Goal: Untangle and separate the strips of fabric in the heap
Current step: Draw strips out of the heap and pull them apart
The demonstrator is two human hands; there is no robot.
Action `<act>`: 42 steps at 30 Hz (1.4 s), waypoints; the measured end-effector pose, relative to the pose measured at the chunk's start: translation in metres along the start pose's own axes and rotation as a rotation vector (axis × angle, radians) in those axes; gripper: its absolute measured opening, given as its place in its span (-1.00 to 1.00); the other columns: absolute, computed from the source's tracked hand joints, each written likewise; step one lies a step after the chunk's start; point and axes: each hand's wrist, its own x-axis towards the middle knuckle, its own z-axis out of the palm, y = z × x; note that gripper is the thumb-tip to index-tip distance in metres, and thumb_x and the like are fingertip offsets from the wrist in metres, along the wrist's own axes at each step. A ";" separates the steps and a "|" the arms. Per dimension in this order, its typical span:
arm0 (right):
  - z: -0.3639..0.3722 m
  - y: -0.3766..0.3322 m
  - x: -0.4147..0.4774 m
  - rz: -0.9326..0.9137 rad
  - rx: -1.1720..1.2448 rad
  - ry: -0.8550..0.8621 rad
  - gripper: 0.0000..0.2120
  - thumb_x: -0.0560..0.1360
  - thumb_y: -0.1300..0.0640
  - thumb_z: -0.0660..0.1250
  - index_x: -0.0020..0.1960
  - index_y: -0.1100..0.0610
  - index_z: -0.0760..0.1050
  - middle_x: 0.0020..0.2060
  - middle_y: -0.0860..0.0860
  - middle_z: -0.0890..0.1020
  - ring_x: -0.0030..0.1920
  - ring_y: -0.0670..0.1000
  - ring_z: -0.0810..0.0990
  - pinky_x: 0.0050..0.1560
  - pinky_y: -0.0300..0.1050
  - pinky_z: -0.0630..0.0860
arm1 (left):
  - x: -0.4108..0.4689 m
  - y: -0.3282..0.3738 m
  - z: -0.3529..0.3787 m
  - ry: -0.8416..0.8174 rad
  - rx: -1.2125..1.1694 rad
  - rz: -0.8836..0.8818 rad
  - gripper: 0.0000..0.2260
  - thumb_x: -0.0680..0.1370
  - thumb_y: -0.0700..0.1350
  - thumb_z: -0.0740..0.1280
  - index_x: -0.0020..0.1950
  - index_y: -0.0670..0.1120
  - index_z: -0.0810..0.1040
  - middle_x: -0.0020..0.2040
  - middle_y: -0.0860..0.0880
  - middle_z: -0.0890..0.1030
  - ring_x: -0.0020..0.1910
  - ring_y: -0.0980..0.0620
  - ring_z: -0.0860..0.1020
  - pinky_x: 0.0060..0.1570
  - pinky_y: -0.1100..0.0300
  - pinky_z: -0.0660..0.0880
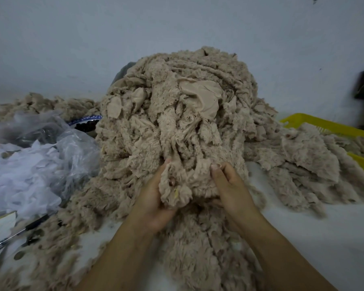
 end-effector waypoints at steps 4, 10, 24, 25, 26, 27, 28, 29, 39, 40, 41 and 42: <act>0.000 -0.003 0.001 0.068 0.090 -0.001 -0.65 0.42 -0.43 0.23 -0.11 -0.21 0.60 -0.07 -0.07 0.70 0.01 -0.01 0.68 -0.04 -0.02 0.56 | 0.003 -0.001 0.003 0.023 -0.075 0.021 -0.60 0.67 -0.02 0.12 0.10 -0.20 0.71 0.22 -0.22 0.64 0.19 -0.12 0.63 0.01 0.08 0.63; 0.004 -0.010 -0.001 0.096 0.107 0.045 -0.75 0.30 -0.43 0.19 -0.19 -0.41 0.59 -0.26 -0.26 0.68 -0.23 -0.25 0.64 -0.26 -0.29 0.55 | 0.011 0.000 -0.002 0.124 -0.192 0.134 -0.59 0.69 -0.15 0.10 -0.03 -0.23 0.74 0.09 -0.21 0.69 0.00 -0.10 0.70 -0.19 0.11 0.65; -0.015 -0.016 0.007 0.201 0.312 0.334 -0.60 0.65 -0.03 0.20 -0.34 0.07 0.34 -0.62 -0.10 0.31 -0.63 -0.11 0.28 -0.62 -0.29 0.26 | 0.020 0.015 -0.022 0.228 -0.353 0.233 -0.59 0.68 -0.13 0.14 -0.24 -0.19 0.66 -0.30 -0.10 0.65 -0.34 0.02 0.66 -0.20 0.10 0.68; -0.019 -0.015 0.008 0.206 0.274 0.358 -0.60 0.64 -0.05 0.19 -0.34 0.06 0.33 -0.60 -0.09 0.29 -0.60 -0.09 0.27 -0.60 -0.27 0.28 | 0.020 0.015 -0.023 0.204 -0.358 0.238 -0.55 0.69 -0.12 0.13 -0.20 -0.22 0.72 -0.18 -0.16 0.71 -0.23 -0.06 0.71 -0.14 0.01 0.68; -0.022 -0.014 0.008 0.203 0.251 0.368 -0.59 0.64 -0.06 0.19 -0.34 0.05 0.31 -0.58 -0.08 0.26 -0.57 -0.08 0.25 -0.58 -0.27 0.29 | 0.019 0.014 -0.023 0.185 -0.363 0.229 -0.54 0.69 -0.11 0.12 -0.16 -0.24 0.74 -0.10 -0.21 0.72 -0.15 -0.11 0.72 -0.16 -0.02 0.67; -0.024 -0.013 0.008 0.200 0.243 0.368 -0.58 0.64 -0.06 0.19 -0.36 0.05 0.31 -0.56 -0.07 0.25 -0.56 -0.07 0.24 -0.58 -0.27 0.29 | 0.018 0.012 -0.022 0.181 -0.363 0.214 -0.54 0.69 -0.10 0.12 -0.14 -0.26 0.74 -0.06 -0.24 0.71 -0.11 -0.14 0.72 -0.20 -0.02 0.67; -0.024 -0.014 0.008 0.198 0.246 0.351 -0.58 0.63 -0.05 0.21 -0.38 0.04 0.31 -0.56 -0.05 0.26 -0.57 -0.07 0.26 -0.58 -0.28 0.29 | 0.018 0.011 -0.022 0.175 -0.353 0.205 -0.57 0.67 -0.10 0.14 -0.11 -0.27 0.74 -0.03 -0.25 0.71 -0.09 -0.16 0.72 -0.21 -0.01 0.66; -0.023 -0.014 0.006 0.191 0.258 0.311 -0.56 0.61 -0.05 0.22 -0.41 0.04 0.34 -0.58 -0.04 0.28 -0.57 -0.06 0.29 -0.58 -0.29 0.29 | 0.017 0.010 -0.021 0.162 -0.346 0.199 -0.62 0.62 -0.11 0.18 -0.09 -0.27 0.73 0.02 -0.27 0.70 -0.06 -0.17 0.71 -0.18 -0.03 0.67; -0.004 -0.004 -0.003 -0.206 -0.296 -0.048 -0.71 0.48 -0.40 0.20 0.04 -0.26 0.49 0.07 -0.21 0.46 0.03 -0.31 0.50 -0.02 -0.49 0.41 | 0.011 0.000 -0.002 0.156 0.011 0.106 -0.63 0.63 0.06 0.23 -0.09 -0.14 0.72 -0.09 -0.14 0.69 -0.19 -0.07 0.69 -0.20 0.06 0.62; -0.001 -0.003 -0.005 -0.183 -0.287 -0.102 -0.72 0.42 -0.42 0.23 0.05 -0.34 0.45 0.08 -0.24 0.47 0.04 -0.30 0.51 -0.04 -0.44 0.46 | 0.010 -0.001 0.006 0.164 0.105 0.111 -0.67 0.57 0.08 0.30 -0.06 -0.16 0.67 -0.17 -0.13 0.67 -0.24 -0.05 0.67 -0.25 0.09 0.61; 0.002 -0.002 -0.006 -0.164 -0.305 -0.147 -0.73 0.38 -0.41 0.25 0.04 -0.38 0.41 0.06 -0.26 0.49 0.02 -0.29 0.52 -0.06 -0.40 0.49 | 0.008 -0.004 0.014 0.163 0.211 0.122 -0.69 0.50 0.09 0.36 -0.02 -0.17 0.63 -0.20 -0.12 0.66 -0.27 -0.02 0.66 -0.28 0.12 0.60; 0.005 0.000 -0.006 -0.160 -0.345 -0.171 -0.75 0.38 -0.38 0.25 0.02 -0.38 0.39 0.01 -0.28 0.52 -0.02 -0.28 0.53 -0.11 -0.38 0.50 | 0.009 -0.009 0.019 0.156 0.321 0.135 -0.68 0.44 0.09 0.40 0.00 -0.15 0.63 -0.19 -0.11 0.68 -0.26 0.00 0.66 -0.28 0.15 0.60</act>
